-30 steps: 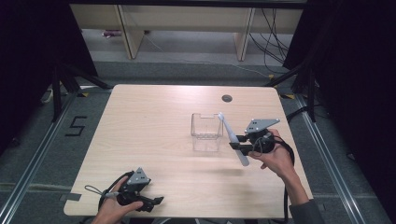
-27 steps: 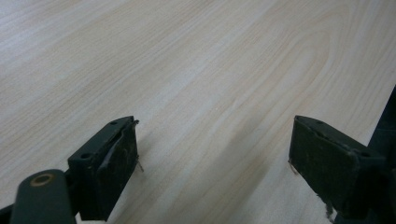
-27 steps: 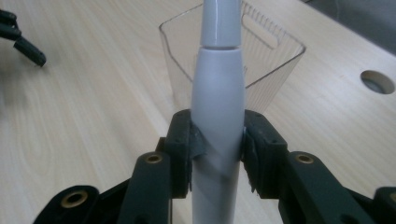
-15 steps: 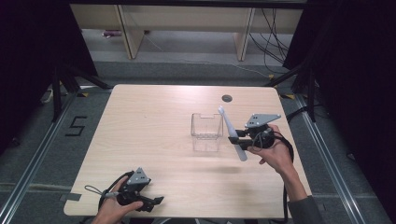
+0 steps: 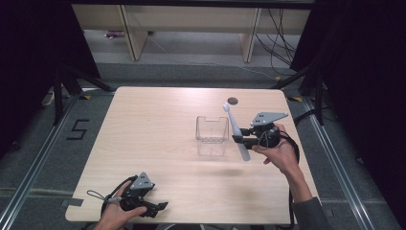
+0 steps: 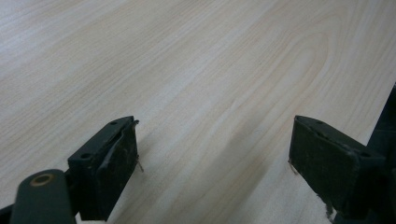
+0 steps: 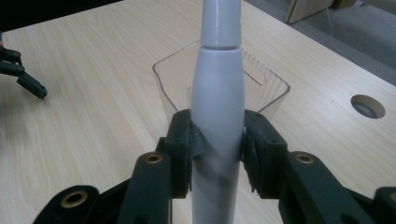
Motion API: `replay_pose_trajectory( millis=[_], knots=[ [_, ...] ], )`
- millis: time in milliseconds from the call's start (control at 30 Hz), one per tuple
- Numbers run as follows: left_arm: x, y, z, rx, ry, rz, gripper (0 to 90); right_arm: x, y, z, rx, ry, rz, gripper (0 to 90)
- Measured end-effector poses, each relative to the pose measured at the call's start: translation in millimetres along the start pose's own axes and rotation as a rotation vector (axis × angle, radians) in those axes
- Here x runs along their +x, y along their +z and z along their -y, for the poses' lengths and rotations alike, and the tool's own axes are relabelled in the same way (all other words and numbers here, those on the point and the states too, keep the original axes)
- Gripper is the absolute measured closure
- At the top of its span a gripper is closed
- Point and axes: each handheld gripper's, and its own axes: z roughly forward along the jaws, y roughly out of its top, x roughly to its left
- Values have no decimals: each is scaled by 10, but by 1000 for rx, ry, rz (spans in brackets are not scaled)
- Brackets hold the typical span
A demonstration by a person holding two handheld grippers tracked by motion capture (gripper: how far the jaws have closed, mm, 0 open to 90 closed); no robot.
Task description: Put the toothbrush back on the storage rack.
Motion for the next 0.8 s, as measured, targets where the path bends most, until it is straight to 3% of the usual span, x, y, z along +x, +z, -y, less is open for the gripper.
replay_pose_trajectory(
  millis=[67,133,267,300,500,567,633,667,767,800],
  knots=[
    [-1,1,0,0,0,1,149,-15,-5,-28,-23,-17,8,653],
    [-3,0,1,0,1,1,149,-1,-10,-51,-29,15,8,653],
    [-2,-2,0,0,0,1,149,-22,-34,-107,-29,-4,9,653],
    [-2,-2,0,0,1,2,149,-9,-20,-115,-44,13,10,653],
    [-1,-1,0,2,3,2,149,-32,-28,-170,-41,-2,10,653],
    [-2,-1,1,1,2,2,149,-17,-17,-180,-41,20,5,653],
    [-3,2,1,1,1,2,149,-37,-24,-198,-46,2,6,653],
    [-4,4,1,2,1,3,149,-19,-25,-201,-44,29,-3,653],
    [-5,5,1,2,1,4,149,-44,-31,-239,-76,-2,16,653],
    [-3,5,1,2,1,3,149,-34,-38,-248,-72,10,13,653]
  ],
)
